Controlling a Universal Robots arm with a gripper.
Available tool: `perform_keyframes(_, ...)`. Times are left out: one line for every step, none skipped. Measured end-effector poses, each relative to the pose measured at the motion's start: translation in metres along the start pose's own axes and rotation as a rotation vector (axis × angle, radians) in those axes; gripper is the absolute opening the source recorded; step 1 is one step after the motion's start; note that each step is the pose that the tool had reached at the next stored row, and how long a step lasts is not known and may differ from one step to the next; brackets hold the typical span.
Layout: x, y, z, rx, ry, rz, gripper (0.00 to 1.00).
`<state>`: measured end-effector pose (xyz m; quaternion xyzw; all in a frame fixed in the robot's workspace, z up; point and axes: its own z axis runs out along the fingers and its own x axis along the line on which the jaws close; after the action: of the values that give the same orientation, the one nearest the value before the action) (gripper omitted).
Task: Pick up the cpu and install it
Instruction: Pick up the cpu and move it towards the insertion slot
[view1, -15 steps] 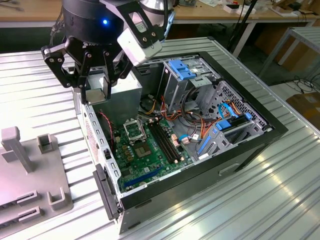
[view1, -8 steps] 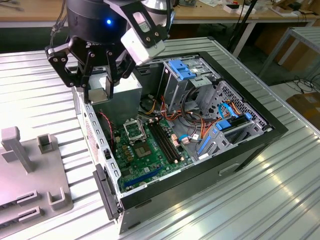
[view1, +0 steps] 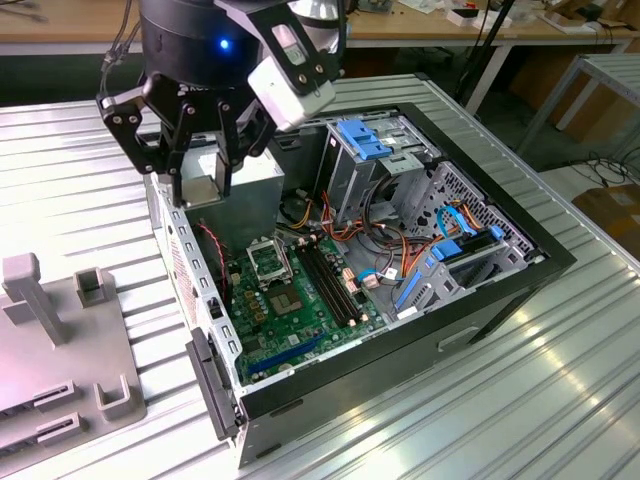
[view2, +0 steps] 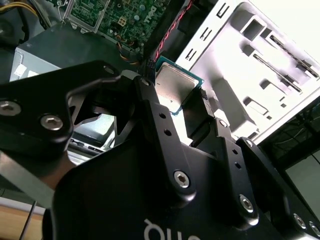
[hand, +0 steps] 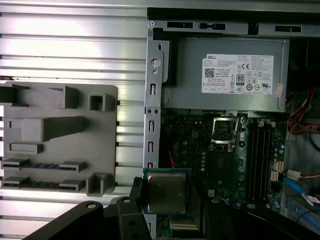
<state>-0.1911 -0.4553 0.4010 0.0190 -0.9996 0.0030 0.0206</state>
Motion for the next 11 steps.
perform_keyframes(0.0000,-0.0006,0.0000,0.0001,0.0001,0.000,0.47)
perform_keyframes(0.0000,-0.0011,0.0002,0.0000,0.0000,0.000,0.47)
perform_keyframes(-0.0008,-0.0012,0.0003,-0.0001,0.0000,0.000,0.47)
perform_keyframes(-0.0025,-0.0014,0.0003,0.0000,0.0000,0.000,0.47)
perform_keyframes(-0.0043,-0.0015,0.0004,0.0001,0.0000,0.000,0.47)
perform_keyframes(-0.0077,-0.0016,0.0003,0.0001,0.0001,0.000,0.47)
perform_keyframes(-0.0150,-0.0019,0.0002,0.0001,0.0001,0.000,0.47)
perform_keyframes(-0.0197,-0.0021,0.0002,0.0000,0.0000,0.000,0.47)
perform_keyframes(-0.0248,-0.0023,0.0000,0.0000,0.0001,0.000,0.47)
perform_keyframes(-0.0308,-0.0025,-0.0002,0.0000,0.0000,0.000,0.47)
perform_keyframes(-0.0368,-0.0027,-0.0004,0.0001,0.0000,0.000,0.47)
